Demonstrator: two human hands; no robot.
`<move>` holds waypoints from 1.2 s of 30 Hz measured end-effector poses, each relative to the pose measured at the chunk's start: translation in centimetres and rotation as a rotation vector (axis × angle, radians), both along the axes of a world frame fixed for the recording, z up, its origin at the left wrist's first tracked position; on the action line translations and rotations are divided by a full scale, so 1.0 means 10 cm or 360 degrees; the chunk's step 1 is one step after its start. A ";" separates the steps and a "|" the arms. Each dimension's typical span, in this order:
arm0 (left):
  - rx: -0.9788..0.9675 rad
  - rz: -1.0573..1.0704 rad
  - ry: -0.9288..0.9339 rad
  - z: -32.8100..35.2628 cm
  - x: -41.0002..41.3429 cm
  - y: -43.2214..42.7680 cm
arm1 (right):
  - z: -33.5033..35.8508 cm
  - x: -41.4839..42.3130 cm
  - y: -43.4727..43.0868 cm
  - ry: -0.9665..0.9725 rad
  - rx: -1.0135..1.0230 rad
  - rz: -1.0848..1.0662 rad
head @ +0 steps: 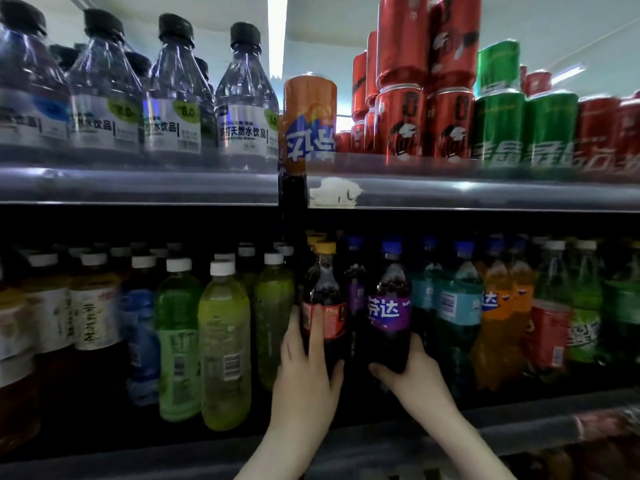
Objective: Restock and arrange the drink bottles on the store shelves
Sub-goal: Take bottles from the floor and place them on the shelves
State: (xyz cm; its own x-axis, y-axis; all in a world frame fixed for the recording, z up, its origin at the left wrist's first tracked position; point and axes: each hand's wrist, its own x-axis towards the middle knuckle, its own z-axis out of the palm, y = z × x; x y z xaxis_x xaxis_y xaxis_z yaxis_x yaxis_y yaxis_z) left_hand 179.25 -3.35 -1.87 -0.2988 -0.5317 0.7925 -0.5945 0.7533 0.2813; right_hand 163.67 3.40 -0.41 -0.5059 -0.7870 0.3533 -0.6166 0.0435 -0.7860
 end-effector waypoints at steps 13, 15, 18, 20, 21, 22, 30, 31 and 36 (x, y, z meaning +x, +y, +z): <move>0.0388 -0.0223 0.0029 0.02 -0.10 -0.03 | -0.01 0.07 -0.07 0.0022 -0.0008 0.0337; 0.0355 -0.0218 0.0045 0.01 -0.08 -0.03 | -0.04 0.11 -0.15 0.0018 -0.0023 0.0325; 0.0309 -0.0154 0.0072 -0.01 -0.03 0.05 | -0.12 0.23 -0.11 0.0134 -0.0134 0.0184; 0.0283 -0.0105 0.0096 -0.08 0.01 0.16 | -0.23 0.36 0.02 0.0368 -0.0307 0.0053; 0.0245 -0.0090 0.0111 -0.13 0.03 0.23 | -0.28 0.43 0.11 0.0522 -0.0426 0.0005; 0.0185 -0.0074 0.0136 -0.19 0.06 0.30 | -0.35 0.50 0.20 0.0667 -0.0567 -0.0007; 0.0454 0.0113 0.0542 -1.28 0.75 1.06 | -1.37 1.29 0.52 0.0426 -0.0410 0.0767; 0.0617 0.0210 0.0597 -1.45 0.88 1.17 | -1.56 1.42 0.53 0.0396 -0.0281 0.0902; 0.1269 0.0756 0.0372 -2.18 1.94 1.51 | -2.28 2.33 0.58 0.0494 0.0362 0.1542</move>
State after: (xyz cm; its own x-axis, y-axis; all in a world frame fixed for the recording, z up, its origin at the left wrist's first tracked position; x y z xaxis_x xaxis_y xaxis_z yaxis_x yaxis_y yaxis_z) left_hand 198.63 11.72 -23.67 0.2073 -0.9656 0.1570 -0.6525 -0.0169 0.7576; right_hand 186.93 9.22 -23.17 0.4661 -0.8716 0.1520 -0.6401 -0.4508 -0.6221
